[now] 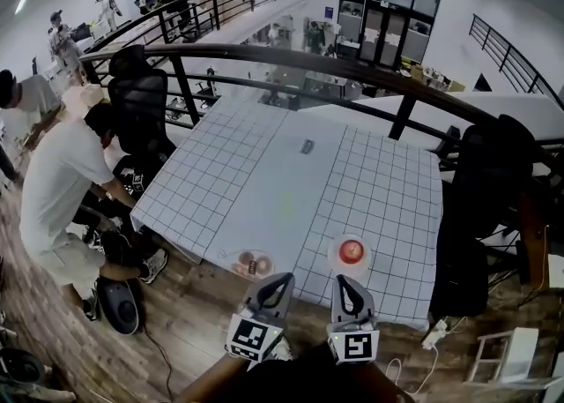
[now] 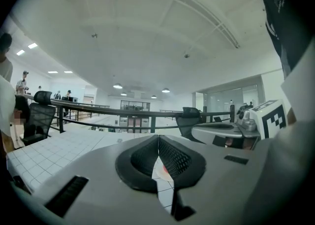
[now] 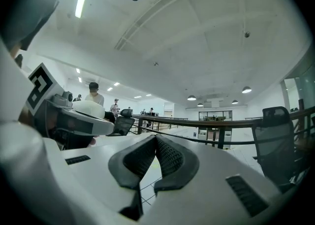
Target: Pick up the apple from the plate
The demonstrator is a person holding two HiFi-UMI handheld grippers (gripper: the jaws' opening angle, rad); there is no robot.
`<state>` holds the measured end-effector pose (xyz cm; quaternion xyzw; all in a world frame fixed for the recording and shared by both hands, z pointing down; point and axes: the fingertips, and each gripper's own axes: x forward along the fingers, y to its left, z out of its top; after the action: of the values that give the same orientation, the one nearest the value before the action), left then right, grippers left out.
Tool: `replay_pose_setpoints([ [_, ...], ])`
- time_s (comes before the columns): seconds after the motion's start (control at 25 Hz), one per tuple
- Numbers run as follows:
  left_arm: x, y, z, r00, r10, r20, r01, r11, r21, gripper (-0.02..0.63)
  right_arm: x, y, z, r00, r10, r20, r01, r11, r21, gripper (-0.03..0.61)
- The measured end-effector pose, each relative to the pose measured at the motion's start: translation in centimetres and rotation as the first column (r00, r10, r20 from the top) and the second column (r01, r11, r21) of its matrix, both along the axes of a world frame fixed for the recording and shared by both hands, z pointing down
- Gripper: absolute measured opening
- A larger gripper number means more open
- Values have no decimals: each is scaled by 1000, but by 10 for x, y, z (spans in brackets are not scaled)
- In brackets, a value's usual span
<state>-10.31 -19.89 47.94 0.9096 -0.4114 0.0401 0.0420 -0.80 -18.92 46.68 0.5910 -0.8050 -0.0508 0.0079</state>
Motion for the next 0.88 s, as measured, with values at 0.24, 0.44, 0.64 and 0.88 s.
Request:
replay_pose_setpoints([
  [0.24, 14, -13, -2, 1000, 7, -8, -7, 1000, -4, 23, 17, -9, 2, 1000, 14, 5, -14, 1000, -10, 23],
  [0.44, 24, -27, 0, 1000, -16, -5, 16, 1000, -8, 23, 31, -22, 2, 1000, -1, -6, 1, 1000, -19, 23],
  [0.64, 32, -45, 14, 998, -57, -1, 57, 998, -37, 21, 47, -41, 8, 1000, -8, -5, 8, 999, -37, 23],
  [0.88, 43, -56, 28, 996, -88, 17, 89, 994, -63, 21, 59, -51, 30, 998, -61, -26, 58, 994, -93, 23],
])
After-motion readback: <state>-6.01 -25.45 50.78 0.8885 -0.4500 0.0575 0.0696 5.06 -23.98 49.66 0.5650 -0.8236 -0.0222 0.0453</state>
